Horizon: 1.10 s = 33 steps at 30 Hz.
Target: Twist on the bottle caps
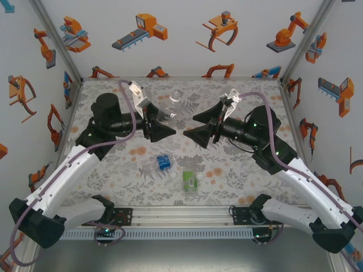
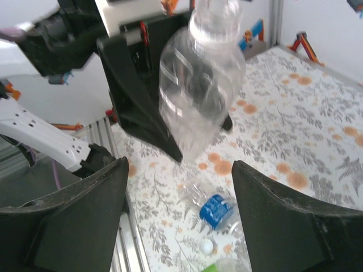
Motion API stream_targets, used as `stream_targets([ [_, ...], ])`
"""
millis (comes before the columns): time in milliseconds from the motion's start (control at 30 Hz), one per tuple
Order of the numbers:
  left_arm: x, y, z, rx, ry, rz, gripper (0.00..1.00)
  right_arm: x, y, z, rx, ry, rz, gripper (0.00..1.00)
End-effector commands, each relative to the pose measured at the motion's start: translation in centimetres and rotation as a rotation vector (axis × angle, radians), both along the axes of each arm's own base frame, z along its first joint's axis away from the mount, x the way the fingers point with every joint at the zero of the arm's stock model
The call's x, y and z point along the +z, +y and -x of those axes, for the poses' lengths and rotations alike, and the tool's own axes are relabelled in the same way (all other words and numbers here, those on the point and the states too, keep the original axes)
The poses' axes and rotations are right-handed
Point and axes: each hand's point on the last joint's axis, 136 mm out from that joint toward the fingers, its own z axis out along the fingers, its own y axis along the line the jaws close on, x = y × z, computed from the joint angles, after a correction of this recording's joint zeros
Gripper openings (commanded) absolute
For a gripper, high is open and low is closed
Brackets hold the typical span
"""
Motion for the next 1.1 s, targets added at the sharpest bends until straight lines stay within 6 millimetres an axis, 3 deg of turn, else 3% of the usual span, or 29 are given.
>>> stream_targets([
  [0, -0.2, 1.8, -0.6, 0.05, 0.044, -0.077, 0.0, -2.9, 0.3, 0.0, -0.04, 0.032, 0.1, 0.64],
  [133, -1.3, 3.1, -1.5, 0.07, 0.083, -0.132, 0.0, -6.9, 0.8, -0.1, -0.113, 0.092, 0.239, 0.61],
  [300, -2.9, 4.8, -2.4, 0.128, 0.032, -0.111, 0.0, -13.4, 1.0, -0.5, -0.254, 0.223, 0.451, 0.56],
  [433, -4.5, 6.2, -3.6, 0.207, 0.003, -0.137, 0.0, -18.4, -0.4, -1.7, -0.426, 0.388, 0.568, 0.55],
  [600, -7.5, 7.5, -4.7, 0.284, 0.001, -0.212, 0.0, -23.4, -1.9, -1.5, -0.518, 0.523, 0.621, 0.54],
  [700, -8.7, 7.6, -4.7, 0.286, 0.007, -0.233, 0.0, -25.3, -3.5, -1.5, -0.586, 0.553, 0.639, 0.53],
  [1067, -10.3, 7.7, -3.8, 0.255, 0.003, -0.267, 0.0, -30.3, -10.1, -1.8, -0.707, 0.716, 0.673, 0.53],
])
